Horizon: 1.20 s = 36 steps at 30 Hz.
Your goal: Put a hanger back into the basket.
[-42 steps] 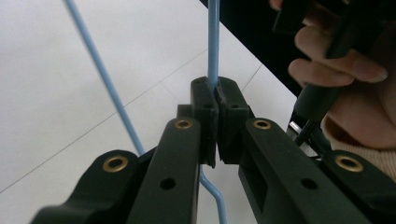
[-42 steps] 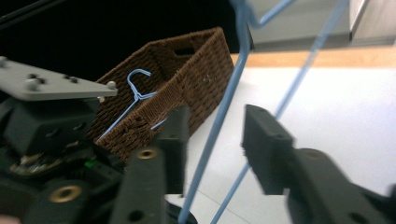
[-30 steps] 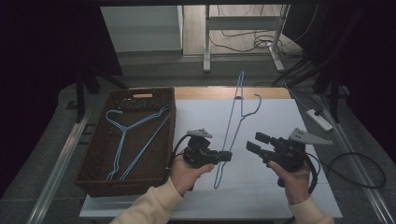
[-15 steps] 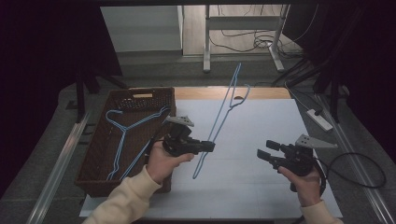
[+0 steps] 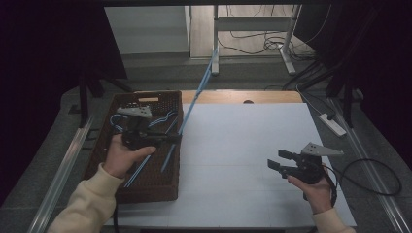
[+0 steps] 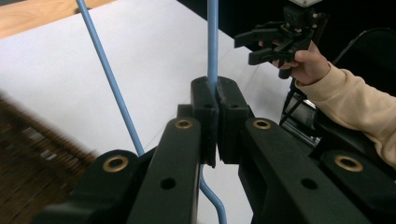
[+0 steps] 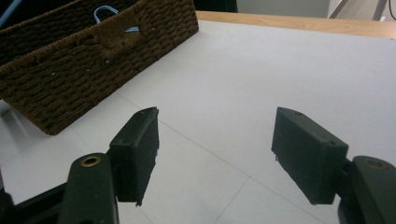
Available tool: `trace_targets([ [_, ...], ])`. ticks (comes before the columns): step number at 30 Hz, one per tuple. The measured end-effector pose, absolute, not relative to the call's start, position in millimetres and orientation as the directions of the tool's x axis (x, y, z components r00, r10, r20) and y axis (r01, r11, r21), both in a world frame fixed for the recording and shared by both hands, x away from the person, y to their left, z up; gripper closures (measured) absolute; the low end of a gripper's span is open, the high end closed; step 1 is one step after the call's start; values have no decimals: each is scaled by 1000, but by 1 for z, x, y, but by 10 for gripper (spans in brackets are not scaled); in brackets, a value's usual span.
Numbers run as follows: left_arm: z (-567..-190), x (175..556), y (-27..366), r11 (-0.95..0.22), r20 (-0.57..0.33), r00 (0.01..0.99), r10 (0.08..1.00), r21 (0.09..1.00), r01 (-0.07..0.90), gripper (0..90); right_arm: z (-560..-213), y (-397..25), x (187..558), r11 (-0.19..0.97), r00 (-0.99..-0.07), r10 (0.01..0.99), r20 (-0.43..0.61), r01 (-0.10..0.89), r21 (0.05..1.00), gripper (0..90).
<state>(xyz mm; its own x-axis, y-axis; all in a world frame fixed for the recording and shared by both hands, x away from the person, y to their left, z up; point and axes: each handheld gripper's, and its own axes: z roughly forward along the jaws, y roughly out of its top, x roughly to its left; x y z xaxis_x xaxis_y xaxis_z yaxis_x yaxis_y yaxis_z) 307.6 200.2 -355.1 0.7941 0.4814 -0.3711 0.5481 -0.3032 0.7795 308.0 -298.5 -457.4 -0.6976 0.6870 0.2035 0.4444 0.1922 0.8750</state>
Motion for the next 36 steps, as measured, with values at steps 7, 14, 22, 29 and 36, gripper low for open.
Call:
trace_targets([
  [7, -363, 307, 249, -324, -373, 777, 507, 753, 573, 875, -462, -298, 308, 197, -689, 694, 208, 460, 866, 313],
  [14, -377, 304, 284, -353, -381, 771, 509, 725, 592, 876, -464, -297, 309, 202, -686, 697, 208, 466, 861, 312],
  [22, -393, 303, 303, -342, -405, 747, 528, 703, 623, 876, -466, -296, 310, 204, -683, 699, 212, 475, 856, 312],
  [29, -402, 301, 308, -365, -414, 743, 527, 679, 637, 876, -468, -296, 310, 202, -678, 703, 215, 481, 853, 313],
  [36, -412, 299, 317, -360, -436, 722, 538, 656, 664, 876, -468, -296, 310, 202, -677, 703, 215, 481, 853, 312],
])
